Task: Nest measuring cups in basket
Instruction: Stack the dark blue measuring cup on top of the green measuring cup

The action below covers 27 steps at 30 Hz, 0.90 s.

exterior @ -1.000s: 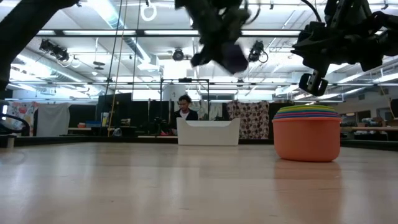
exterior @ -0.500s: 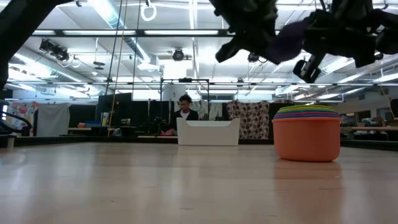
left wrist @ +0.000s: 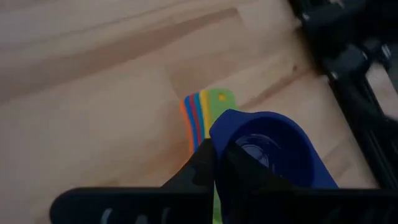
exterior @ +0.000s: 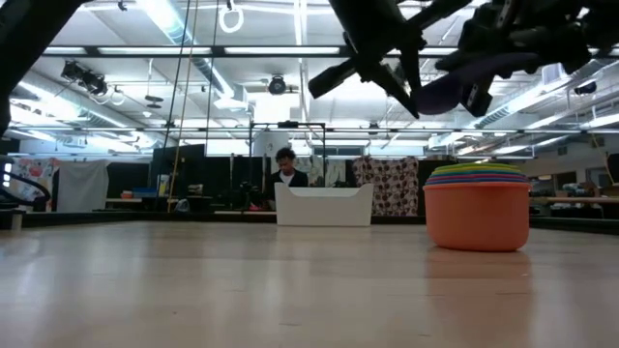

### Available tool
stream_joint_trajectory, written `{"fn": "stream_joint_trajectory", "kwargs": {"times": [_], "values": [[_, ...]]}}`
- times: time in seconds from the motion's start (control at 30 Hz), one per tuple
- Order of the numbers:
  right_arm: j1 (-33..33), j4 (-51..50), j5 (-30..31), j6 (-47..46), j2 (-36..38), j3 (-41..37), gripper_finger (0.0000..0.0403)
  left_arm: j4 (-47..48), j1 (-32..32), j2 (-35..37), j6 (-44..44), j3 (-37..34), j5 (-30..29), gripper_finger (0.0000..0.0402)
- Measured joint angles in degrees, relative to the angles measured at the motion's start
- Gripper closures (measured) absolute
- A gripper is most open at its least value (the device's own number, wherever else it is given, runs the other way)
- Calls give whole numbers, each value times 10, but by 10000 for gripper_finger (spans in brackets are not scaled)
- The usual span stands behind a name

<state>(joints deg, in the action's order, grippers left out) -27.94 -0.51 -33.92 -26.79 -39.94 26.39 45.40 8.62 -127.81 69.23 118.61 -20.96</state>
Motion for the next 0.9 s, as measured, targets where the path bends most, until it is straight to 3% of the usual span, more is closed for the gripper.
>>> {"fn": "stream_joint_trajectory", "kwargs": {"times": [0.23,0.37,0.47,0.6,0.9], "values": [[0,-180,127,137,0,73,400,3,46,-9,234,0,-96,385],[1,-238,174,205,0,105,400,-5,69,-29,357,-1,-156,385],[1,-267,201,248,0,119,400,2,80,-43,432,0,-168,385],[4,-277,209,271,3,120,400,-6,83,-69,474,-1,-138,385],[10,-284,208,270,4,120,400,-35,69,-83,422,0,-74,385]]}}
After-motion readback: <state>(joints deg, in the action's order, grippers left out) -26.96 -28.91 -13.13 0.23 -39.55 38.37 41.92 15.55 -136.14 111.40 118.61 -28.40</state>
